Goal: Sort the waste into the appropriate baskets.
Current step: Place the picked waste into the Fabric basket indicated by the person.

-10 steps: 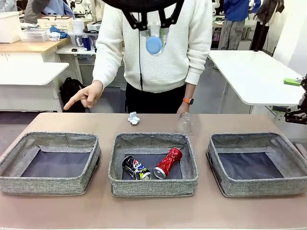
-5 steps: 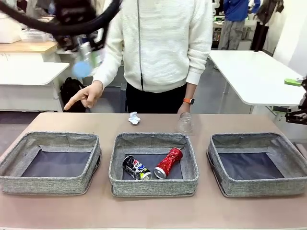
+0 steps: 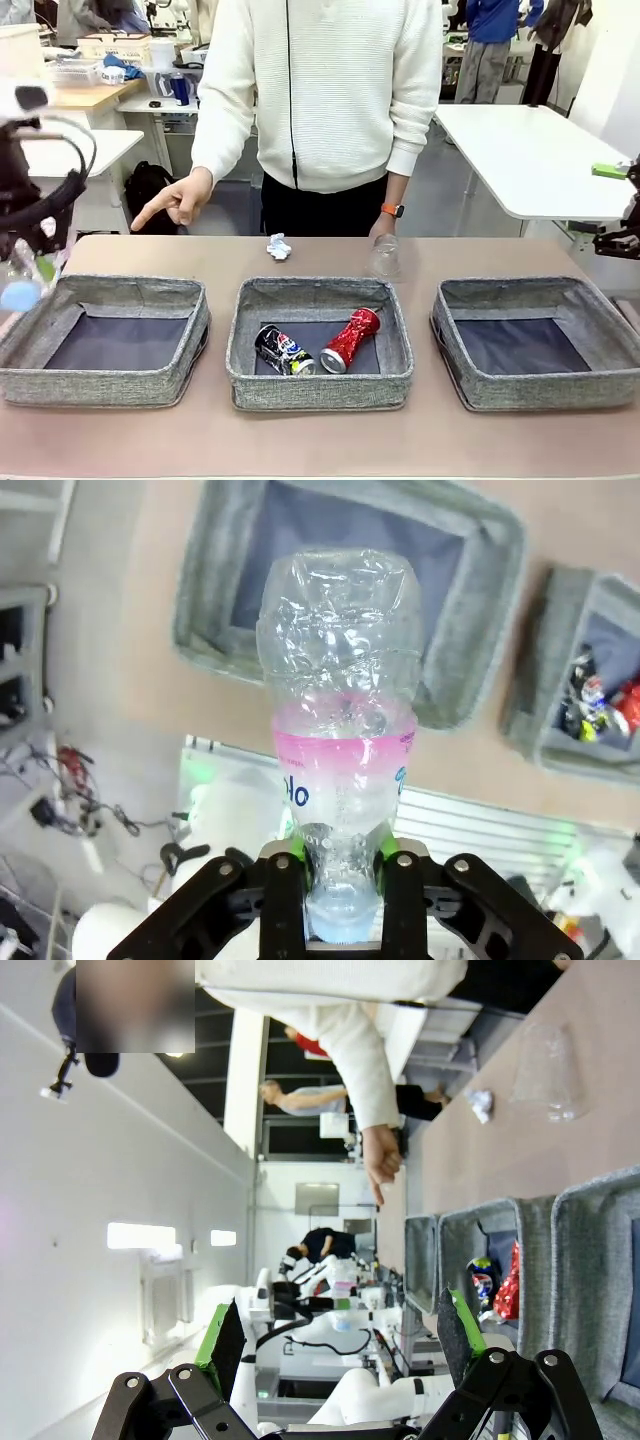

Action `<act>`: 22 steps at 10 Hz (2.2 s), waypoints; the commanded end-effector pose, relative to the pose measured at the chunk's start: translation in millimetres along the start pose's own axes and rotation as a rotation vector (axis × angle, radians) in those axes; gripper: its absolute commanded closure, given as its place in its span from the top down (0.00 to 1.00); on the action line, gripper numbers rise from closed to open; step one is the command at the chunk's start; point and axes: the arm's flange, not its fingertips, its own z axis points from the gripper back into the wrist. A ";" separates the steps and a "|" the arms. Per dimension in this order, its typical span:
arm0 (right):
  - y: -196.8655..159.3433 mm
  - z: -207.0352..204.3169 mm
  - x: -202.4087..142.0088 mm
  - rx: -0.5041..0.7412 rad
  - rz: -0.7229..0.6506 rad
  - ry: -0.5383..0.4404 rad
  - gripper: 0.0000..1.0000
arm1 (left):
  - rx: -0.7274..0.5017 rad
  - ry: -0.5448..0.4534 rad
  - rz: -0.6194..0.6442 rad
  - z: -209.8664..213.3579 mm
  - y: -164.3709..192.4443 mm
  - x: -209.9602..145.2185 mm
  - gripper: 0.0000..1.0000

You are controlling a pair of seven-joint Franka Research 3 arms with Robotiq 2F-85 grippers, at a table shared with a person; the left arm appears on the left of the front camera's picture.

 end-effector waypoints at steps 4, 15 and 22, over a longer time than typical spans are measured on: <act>1.2 -1.3 0.8 0.020 0.020 -0.004 1.00 | -0.047 0.066 0.135 -48.2 22.6 29.8 0.22; 1.2 -1.3 0.8 0.020 0.020 -0.004 1.00 | -0.088 0.066 0.099 -48.2 5.1 46.5 1.00; 1.2 -1.3 0.8 0.020 0.020 -0.004 1.00 | -0.668 0.249 -0.197 -4.2 -0.5 39.6 1.00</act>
